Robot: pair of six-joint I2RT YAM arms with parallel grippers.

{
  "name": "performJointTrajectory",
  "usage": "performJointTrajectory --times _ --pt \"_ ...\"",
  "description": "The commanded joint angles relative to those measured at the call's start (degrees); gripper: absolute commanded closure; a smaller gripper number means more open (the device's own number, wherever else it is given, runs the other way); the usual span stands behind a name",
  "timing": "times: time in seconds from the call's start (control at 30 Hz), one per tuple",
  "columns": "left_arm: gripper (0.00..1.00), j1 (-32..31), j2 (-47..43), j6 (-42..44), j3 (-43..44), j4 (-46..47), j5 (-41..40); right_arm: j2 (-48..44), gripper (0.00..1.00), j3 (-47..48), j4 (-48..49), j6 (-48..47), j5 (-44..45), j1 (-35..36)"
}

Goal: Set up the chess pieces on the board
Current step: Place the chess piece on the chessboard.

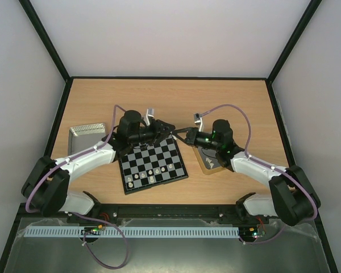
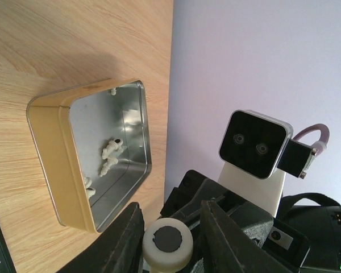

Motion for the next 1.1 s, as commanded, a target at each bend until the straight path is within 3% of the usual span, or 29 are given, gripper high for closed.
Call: performJointTrajectory --times 0.0,0.1,0.27,0.4,0.57,0.8,1.07 --pt "0.74 -0.03 -0.03 -1.62 -0.45 2.04 1.64 0.59 0.93 0.37 3.29 0.54 1.67 0.51" --pt "0.82 -0.05 0.05 -2.05 -0.58 2.07 1.16 0.38 0.92 0.06 3.30 0.45 1.67 0.50" --pt "0.87 0.06 0.39 -3.93 -0.53 2.67 0.64 -1.17 0.82 0.33 0.17 -0.14 2.09 0.56" --pt "0.88 0.89 0.70 -6.50 -0.43 2.85 0.03 -4.85 0.59 0.53 -3.07 -0.87 5.24 0.82" --pt "0.88 1.20 0.91 -11.22 0.42 3.14 -1.88 -7.97 0.45 -0.74 -3.73 -0.18 8.98 1.74" --pt "0.88 1.25 0.96 -18.65 0.58 5.24 -4.49 -8.99 0.43 -3.36 -1.42 5.44 15.80 3.25" --pt "0.88 1.15 0.60 -23.49 0.49 6.46 -6.46 -8.56 0.56 -5.86 5.62 11.37 13.83 3.60"
